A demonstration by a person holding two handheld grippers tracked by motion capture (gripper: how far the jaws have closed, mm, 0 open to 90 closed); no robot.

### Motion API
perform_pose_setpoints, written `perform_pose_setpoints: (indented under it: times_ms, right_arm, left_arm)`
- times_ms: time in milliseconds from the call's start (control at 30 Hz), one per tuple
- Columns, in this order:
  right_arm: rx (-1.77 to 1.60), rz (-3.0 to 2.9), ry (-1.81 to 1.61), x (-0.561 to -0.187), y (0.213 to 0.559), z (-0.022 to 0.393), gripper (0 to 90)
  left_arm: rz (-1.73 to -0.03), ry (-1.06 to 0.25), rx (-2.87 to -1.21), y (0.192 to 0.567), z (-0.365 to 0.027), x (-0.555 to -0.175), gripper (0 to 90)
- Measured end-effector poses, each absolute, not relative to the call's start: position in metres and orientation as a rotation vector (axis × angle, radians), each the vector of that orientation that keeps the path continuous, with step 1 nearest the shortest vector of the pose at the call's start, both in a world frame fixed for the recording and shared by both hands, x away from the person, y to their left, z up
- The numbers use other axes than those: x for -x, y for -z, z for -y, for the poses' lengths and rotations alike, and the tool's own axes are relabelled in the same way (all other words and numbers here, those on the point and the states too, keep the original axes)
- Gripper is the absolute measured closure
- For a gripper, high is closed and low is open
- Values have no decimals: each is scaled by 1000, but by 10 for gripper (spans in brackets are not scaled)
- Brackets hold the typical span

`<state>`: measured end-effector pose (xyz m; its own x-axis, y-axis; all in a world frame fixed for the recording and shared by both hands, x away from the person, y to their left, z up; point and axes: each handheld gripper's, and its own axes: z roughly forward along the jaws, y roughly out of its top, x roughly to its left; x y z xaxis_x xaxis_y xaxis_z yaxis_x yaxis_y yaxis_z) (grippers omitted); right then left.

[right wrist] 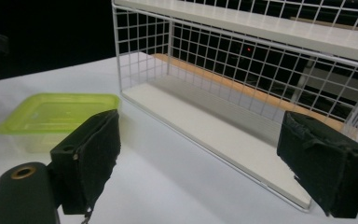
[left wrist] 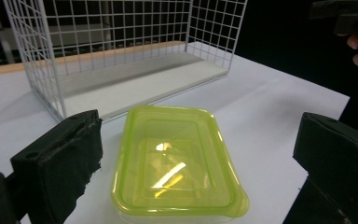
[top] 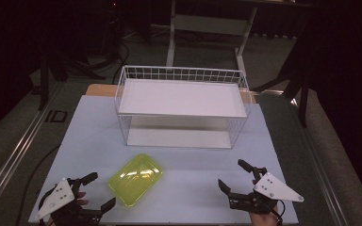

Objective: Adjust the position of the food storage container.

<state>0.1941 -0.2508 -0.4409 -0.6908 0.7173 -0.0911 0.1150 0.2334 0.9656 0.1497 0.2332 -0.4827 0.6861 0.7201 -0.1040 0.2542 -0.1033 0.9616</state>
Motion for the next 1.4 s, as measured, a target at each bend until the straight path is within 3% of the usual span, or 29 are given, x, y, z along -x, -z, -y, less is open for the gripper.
perform_pose_setpoints:
  times_ms: [300, 667, 733, 867, 967, 1000, 1167, 1267, 1400]
  right_arm:
    - [-748, -1966, -1506, -192, 437, 248, 132]
    - [-760, -1981, -1512, -193, 437, 246, 132]
    - [-756, -1980, -1508, -192, 437, 245, 132]
    - [-755, -1983, -1512, -193, 438, 245, 132]
    - [-758, -1986, -1515, -193, 438, 245, 132]
    - [-758, -1986, -1515, -193, 438, 245, 132]
    - [-757, -1984, -1517, -193, 438, 245, 132]
    - [-759, -1986, -1518, -193, 438, 245, 132]
    - [-754, -1985, -1516, -193, 438, 245, 132]
  left_arm:
    - [-788, -475, -1711, 474, -231, -153, 22]
    - [-890, -318, -1879, 482, -244, -149, 29]
    - [-892, -308, -1912, 483, -246, -149, 77]
    - [-879, -264, -2034, 495, -251, -150, 389]
    - [-868, -260, -2090, 500, -251, -151, 563]
    - [-877, -260, -2121, 503, -251, -151, 563]
    - [-930, -226, -2212, 517, -245, -162, 803]
    - [-976, -213, -2201, 520, -244, -169, 900]
    - [-1006, -188, -2216, 527, -238, -182, 900]
